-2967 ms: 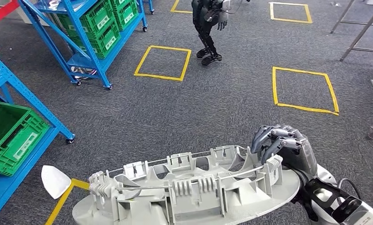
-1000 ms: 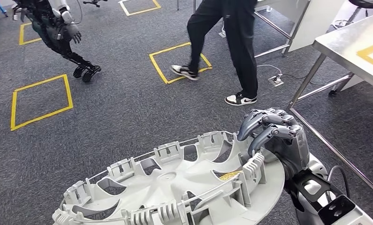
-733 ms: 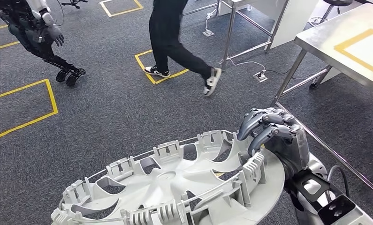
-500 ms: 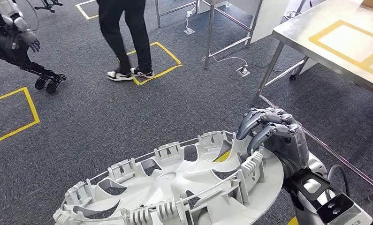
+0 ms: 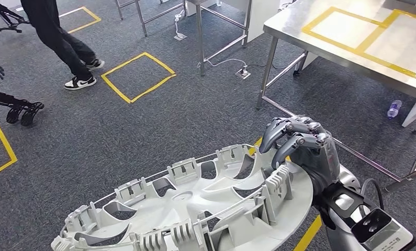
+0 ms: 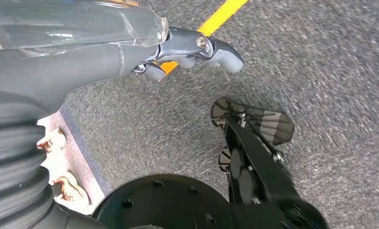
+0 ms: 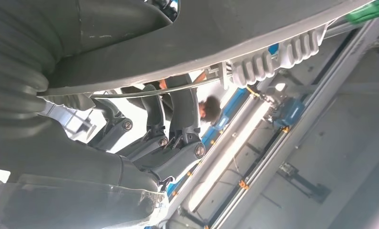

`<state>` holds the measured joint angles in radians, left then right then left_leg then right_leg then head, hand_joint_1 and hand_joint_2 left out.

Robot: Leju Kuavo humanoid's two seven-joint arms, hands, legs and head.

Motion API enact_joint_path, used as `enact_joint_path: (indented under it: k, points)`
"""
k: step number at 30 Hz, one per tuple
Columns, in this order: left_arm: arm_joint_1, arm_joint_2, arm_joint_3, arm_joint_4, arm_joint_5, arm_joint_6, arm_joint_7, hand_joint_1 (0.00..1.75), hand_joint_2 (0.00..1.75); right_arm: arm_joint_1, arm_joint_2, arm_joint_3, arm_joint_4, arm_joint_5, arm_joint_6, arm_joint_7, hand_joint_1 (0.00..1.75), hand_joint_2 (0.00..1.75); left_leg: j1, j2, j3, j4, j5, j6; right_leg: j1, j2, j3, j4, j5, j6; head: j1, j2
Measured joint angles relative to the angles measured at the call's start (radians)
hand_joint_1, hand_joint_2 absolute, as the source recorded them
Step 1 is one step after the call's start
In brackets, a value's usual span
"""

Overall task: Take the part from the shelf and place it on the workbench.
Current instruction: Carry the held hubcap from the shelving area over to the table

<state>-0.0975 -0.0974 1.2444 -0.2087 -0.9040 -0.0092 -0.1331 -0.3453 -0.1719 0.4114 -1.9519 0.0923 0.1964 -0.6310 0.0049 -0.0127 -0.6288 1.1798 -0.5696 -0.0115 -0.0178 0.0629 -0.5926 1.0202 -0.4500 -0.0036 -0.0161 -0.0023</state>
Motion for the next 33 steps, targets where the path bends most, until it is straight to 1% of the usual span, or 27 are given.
enact_joint_path:
  k: [2,3,4,6,7,8,10,11,12,13,14,15,17,18,19,21,22,23,24,25,26,27,28,29,30,31,33]
  points:
    - [-0.001,0.0,0.002,0.0,0.002,0.0,-0.001,0.0,1.75,-0.007,0.002,0.0,0.002,0.0,0.002,0.0,1.75,1.75,0.003,-0.05,0.065,-0.131,0.047,0.006,0.001,0.023,-0.003,0.001,0.004,0.008,0.001,0.0]
    - [-0.001,-0.001,0.003,0.0,0.003,0.001,-0.001,0.0,1.75,-0.011,0.004,0.0,0.002,0.0,0.002,0.001,1.75,1.75,0.003,-0.069,0.083,-0.168,0.055,0.008,0.0,0.033,-0.007,0.001,0.007,0.013,0.001,0.0]
    - [-0.001,-0.001,0.004,0.0,0.003,0.002,-0.001,0.0,1.75,-0.015,0.005,0.001,0.003,0.0,0.003,0.001,1.75,1.75,0.002,-0.077,0.089,-0.181,0.053,0.01,-0.001,0.044,-0.01,0.0,0.01,0.02,0.001,0.0]
    - [-0.002,-0.002,0.005,0.0,0.003,0.003,-0.001,0.0,1.75,-0.017,0.006,0.0,0.003,0.0,0.004,0.002,1.75,1.75,0.0,-0.054,0.093,-0.186,0.059,0.019,-0.006,0.061,-0.018,-0.003,0.017,0.034,0.001,0.0]
    - [-0.003,-0.003,0.006,0.0,0.003,0.003,-0.001,0.0,1.75,-0.018,0.006,0.0,0.003,0.0,0.004,0.002,1.75,1.75,0.001,-0.041,0.094,-0.189,0.064,0.026,-0.006,0.049,-0.026,0.007,0.011,0.039,0.003,0.0]
    - [-0.004,-0.004,0.006,0.0,0.002,0.003,-0.001,0.0,1.75,-0.019,0.006,-0.001,0.004,0.0,0.005,0.002,1.75,1.75,0.002,-0.026,0.094,-0.193,0.068,0.033,-0.004,0.027,-0.041,0.035,-0.008,0.042,0.006,0.0]
    - [-0.002,-0.005,0.007,0.0,0.002,0.003,-0.001,0.0,1.75,-0.022,0.007,0.0,0.005,-0.001,0.006,0.002,1.75,1.75,0.0,0.004,0.091,-0.196,0.072,0.04,0.0,-0.03,-0.095,0.153,-0.074,0.046,0.012,0.0]
    - [-0.001,-0.006,0.007,0.0,0.002,0.003,-0.001,0.0,1.75,-0.022,0.007,0.001,0.007,-0.001,0.007,0.002,1.75,1.75,-0.002,0.02,0.089,-0.195,0.072,0.041,0.001,-0.043,-0.124,0.223,-0.104,0.048,0.012,0.0]
    - [0.0,-0.006,0.007,0.0,0.002,0.003,-0.001,0.0,1.75,-0.021,0.007,0.002,0.009,-0.001,0.007,0.002,1.75,1.75,-0.003,0.035,0.088,-0.195,0.072,0.041,0.001,-0.049,-0.144,0.274,-0.121,0.048,0.012,0.0]
    - [0.001,-0.006,0.007,0.0,0.002,0.003,-0.001,0.0,1.75,-0.021,0.007,0.003,0.011,-0.001,0.008,0.002,1.75,1.75,-0.004,0.049,0.088,-0.195,0.072,0.041,0.001,-0.052,-0.146,0.29,-0.121,0.048,0.012,0.0]
    - [0.0,-0.006,0.007,0.0,0.002,0.003,0.0,0.0,1.75,-0.02,0.007,0.003,0.012,-0.001,0.008,0.002,1.75,1.75,-0.004,0.062,0.088,-0.195,0.071,0.041,0.001,-0.056,-0.125,0.263,-0.103,0.046,0.012,0.0]
    - [0.0,-0.007,0.007,0.0,0.002,0.002,0.0,0.0,1.75,-0.02,0.007,0.004,0.013,-0.001,0.009,0.002,1.75,1.75,-0.005,0.074,0.089,-0.195,0.071,0.041,0.002,-0.066,-0.086,0.198,-0.074,0.043,0.013,0.0]
    - [-0.001,-0.008,0.007,0.0,0.002,0.002,0.0,0.0,1.75,-0.022,0.007,0.004,0.014,-0.001,0.009,0.002,1.75,1.75,-0.009,0.095,0.092,-0.194,0.068,0.036,0.008,-0.107,-0.002,0.051,-0.03,0.032,0.012,0.0]
    - [-0.002,-0.008,0.007,0.0,0.002,0.001,0.0,0.0,1.75,-0.023,0.008,0.005,0.014,-0.001,0.009,0.001,1.75,1.75,-0.011,0.104,0.092,-0.193,0.067,0.033,0.012,-0.122,0.022,0.006,-0.02,0.026,0.012,0.0]
    - [-0.002,-0.008,0.007,0.0,0.002,0.0,0.0,0.0,1.75,-0.023,0.008,0.005,0.014,-0.001,0.009,0.001,1.75,1.75,-0.013,0.113,0.092,-0.192,0.067,0.029,0.015,-0.126,0.03,-0.012,-0.019,0.02,0.012,0.0]
    - [-0.004,-0.009,0.007,0.0,0.002,-0.002,0.0,0.0,1.75,-0.023,0.008,0.004,0.015,-0.001,0.01,0.001,1.75,1.75,-0.013,0.128,0.091,-0.191,0.066,0.021,0.016,-0.104,0.025,-0.014,-0.013,0.009,0.011,0.0]
    - [-0.005,-0.009,0.007,0.0,0.002,-0.004,0.0,0.0,1.75,-0.023,0.007,0.003,0.015,-0.001,0.011,0.0,1.75,1.75,-0.012,0.118,0.089,-0.184,0.059,0.014,0.013,-0.095,0.024,-0.015,-0.01,0.004,0.011,0.0]
    - [-0.007,-0.009,0.007,0.0,0.002,-0.007,-0.001,0.0,1.75,-0.024,0.007,0.002,0.016,-0.001,0.012,-0.001,1.75,1.75,-0.01,0.095,0.079,-0.163,0.042,0.008,0.01,-0.086,0.022,-0.016,-0.006,-0.002,0.01,0.0]
    - [-0.007,-0.01,0.007,0.0,0.002,-0.009,-0.001,0.0,1.75,-0.025,0.008,0.002,0.016,-0.002,0.012,-0.003,1.75,1.75,-0.007,0.066,0.06,-0.12,0.015,0.002,0.006,-0.077,0.02,-0.018,-0.003,-0.007,0.009,0.0]
    - [-0.006,-0.01,0.008,0.0,0.002,-0.011,-0.002,0.0,1.75,-0.026,0.008,0.002,0.017,-0.002,0.013,-0.004,1.75,1.75,-0.004,0.038,0.031,-0.056,-0.019,-0.002,0.005,-0.068,0.017,-0.018,-0.001,-0.01,0.008,0.0]
    - [-0.004,-0.01,0.008,0.0,0.002,-0.012,-0.002,0.0,1.75,-0.026,0.009,0.002,0.019,-0.002,0.014,-0.005,1.75,1.75,-0.002,0.024,-0.003,0.016,-0.051,-0.004,0.005,-0.058,0.014,-0.017,0.001,-0.012,0.007,0.0]
    - [-0.002,-0.01,0.009,0.0,0.002,-0.012,-0.002,0.0,1.75,-0.026,0.009,0.002,0.02,-0.002,0.015,-0.005,1.75,1.75,-0.001,0.018,-0.032,0.076,-0.071,-0.005,0.004,-0.047,0.01,-0.017,0.003,-0.012,0.007,0.0]
    - [-0.001,-0.01,0.009,0.0,0.002,-0.012,-0.002,0.0,1.75,-0.026,0.009,0.002,0.022,-0.003,0.017,-0.005,1.75,1.75,-0.001,0.017,-0.046,0.103,-0.073,-0.006,0.004,-0.035,0.008,-0.017,0.005,-0.011,0.007,0.0]
    - [0.0,-0.01,0.009,0.0,0.002,-0.012,-0.002,0.0,1.75,-0.026,0.009,0.003,0.023,-0.003,0.018,-0.005,1.75,1.75,0.0,0.015,-0.041,0.089,-0.054,-0.006,0.003,-0.022,0.008,-0.017,0.007,-0.009,0.007,0.0]
    - [0.0,-0.01,0.009,0.0,0.002,-0.011,-0.003,0.0,1.75,-0.026,0.009,0.003,0.024,-0.003,0.019,-0.005,1.75,1.75,0.002,0.009,-0.015,0.036,-0.02,-0.005,0.002,-0.01,0.008,-0.017,0.009,-0.007,0.007,0.0]
    - [0.0,-0.01,0.009,0.0,0.002,-0.011,-0.003,0.0,1.75,-0.026,0.01,0.003,0.025,-0.003,0.02,-0.005,1.75,1.75,0.006,-0.01,0.022,-0.04,0.017,-0.005,0.001,0.002,0.008,-0.016,0.011,-0.003,0.007,0.0]
    - [0.001,-0.01,0.009,0.0,0.002,-0.011,-0.006,0.0,1.75,-0.028,0.012,0.004,0.025,-0.002,0.02,-0.006,1.75,1.75,0.012,-0.055,0.082,-0.162,0.056,-0.003,0.002,0.025,0.002,-0.014,0.015,0.007,0.008,0.0]
